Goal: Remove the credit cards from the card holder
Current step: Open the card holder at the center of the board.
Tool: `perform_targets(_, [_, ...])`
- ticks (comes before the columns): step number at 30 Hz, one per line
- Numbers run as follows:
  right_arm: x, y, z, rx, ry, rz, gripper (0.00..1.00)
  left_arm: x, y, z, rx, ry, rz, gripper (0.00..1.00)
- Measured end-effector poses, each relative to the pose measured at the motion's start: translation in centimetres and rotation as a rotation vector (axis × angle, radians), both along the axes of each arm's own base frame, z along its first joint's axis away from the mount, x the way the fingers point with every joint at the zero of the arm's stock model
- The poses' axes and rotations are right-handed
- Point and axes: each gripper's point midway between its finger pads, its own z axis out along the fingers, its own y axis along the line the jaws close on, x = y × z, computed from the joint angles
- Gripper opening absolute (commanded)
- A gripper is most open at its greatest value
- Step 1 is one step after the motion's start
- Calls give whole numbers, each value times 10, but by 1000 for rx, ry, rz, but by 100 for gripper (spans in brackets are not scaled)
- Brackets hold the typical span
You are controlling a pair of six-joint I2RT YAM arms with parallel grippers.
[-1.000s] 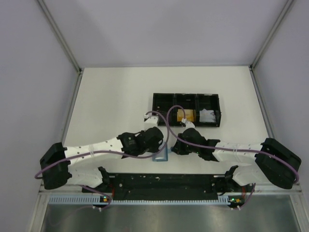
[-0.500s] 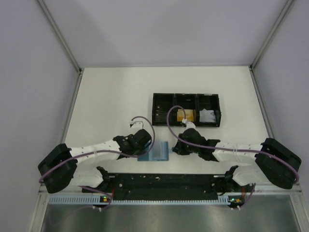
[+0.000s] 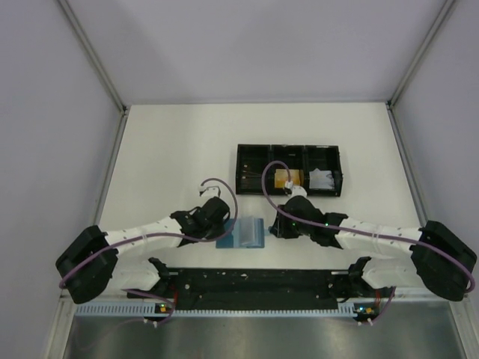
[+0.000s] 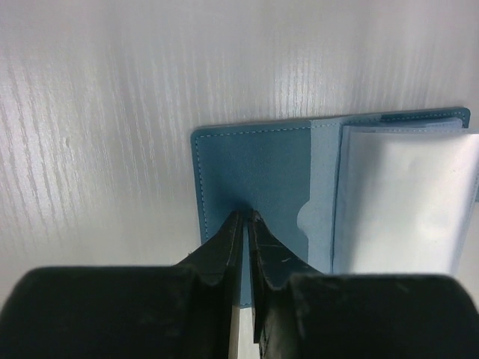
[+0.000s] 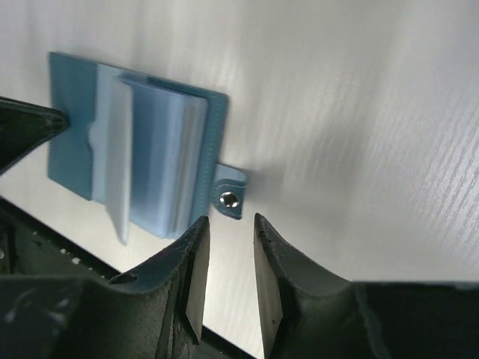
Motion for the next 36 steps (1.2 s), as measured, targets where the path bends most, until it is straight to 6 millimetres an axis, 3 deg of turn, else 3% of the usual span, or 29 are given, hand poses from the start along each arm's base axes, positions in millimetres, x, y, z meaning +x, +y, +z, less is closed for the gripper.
perform_targets(7, [14, 22, 66, 88, -121, 73, 34, -3, -1, 0, 3, 4, -20, 8])
perform_targets(11, [21, 33, 94, 121, -175, 116, 16, -5, -2, 0, 6, 3, -35, 8])
perform_targets(13, [24, 37, 98, 119, -188, 125, 12, -5, -2, 0, 7, 4, -36, 8])
perform_targets(15, [28, 37, 93, 102, -182, 123, 8, -5, -2, 0, 6, 4, -37, 8])
perform_targets(19, [37, 31, 63, 35, -127, 106, 5, -5, -3, 0, 7, 4, -37, 8])
perform_targets(23, [34, 35, 38, 19, -75, 134, 4, -5, -3, 0, 7, 4, -37, 8])
perform_targets(36, [22, 64, 2, 74, 25, 250, 1, -3, -8, 0, -5, 4, -42, 7])
